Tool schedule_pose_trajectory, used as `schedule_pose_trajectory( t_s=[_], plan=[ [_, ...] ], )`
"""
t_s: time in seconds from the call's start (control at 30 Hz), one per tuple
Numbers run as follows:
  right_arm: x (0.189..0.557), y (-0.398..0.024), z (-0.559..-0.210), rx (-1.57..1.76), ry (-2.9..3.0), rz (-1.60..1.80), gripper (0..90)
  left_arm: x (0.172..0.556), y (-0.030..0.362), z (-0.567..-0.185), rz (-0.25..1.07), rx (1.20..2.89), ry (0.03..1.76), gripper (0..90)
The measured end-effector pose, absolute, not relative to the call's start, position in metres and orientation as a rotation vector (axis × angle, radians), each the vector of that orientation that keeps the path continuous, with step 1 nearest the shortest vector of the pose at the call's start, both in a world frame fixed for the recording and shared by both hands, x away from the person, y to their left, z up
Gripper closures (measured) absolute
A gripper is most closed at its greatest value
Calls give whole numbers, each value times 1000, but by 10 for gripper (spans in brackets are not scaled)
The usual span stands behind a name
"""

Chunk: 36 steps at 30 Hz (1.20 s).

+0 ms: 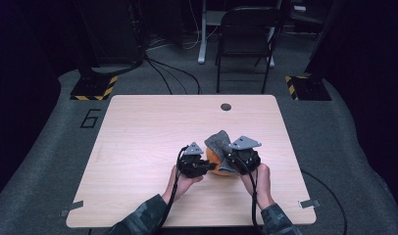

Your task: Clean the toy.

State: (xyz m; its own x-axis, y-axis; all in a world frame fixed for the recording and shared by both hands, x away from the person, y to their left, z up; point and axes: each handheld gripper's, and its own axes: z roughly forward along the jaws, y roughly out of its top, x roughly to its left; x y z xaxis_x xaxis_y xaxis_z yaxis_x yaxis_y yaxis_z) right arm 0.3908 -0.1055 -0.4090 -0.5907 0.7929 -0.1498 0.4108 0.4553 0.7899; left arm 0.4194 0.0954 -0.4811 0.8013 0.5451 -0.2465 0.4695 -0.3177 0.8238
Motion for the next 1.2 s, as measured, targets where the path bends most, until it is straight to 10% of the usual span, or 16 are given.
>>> schedule_pose_trajectory(
  t_s=[1.2],
  plan=[
    [435, -183, -471, 1422, 2181, 717, 756, 421, 96, -483, 77, 1962, 745, 803]
  ],
)
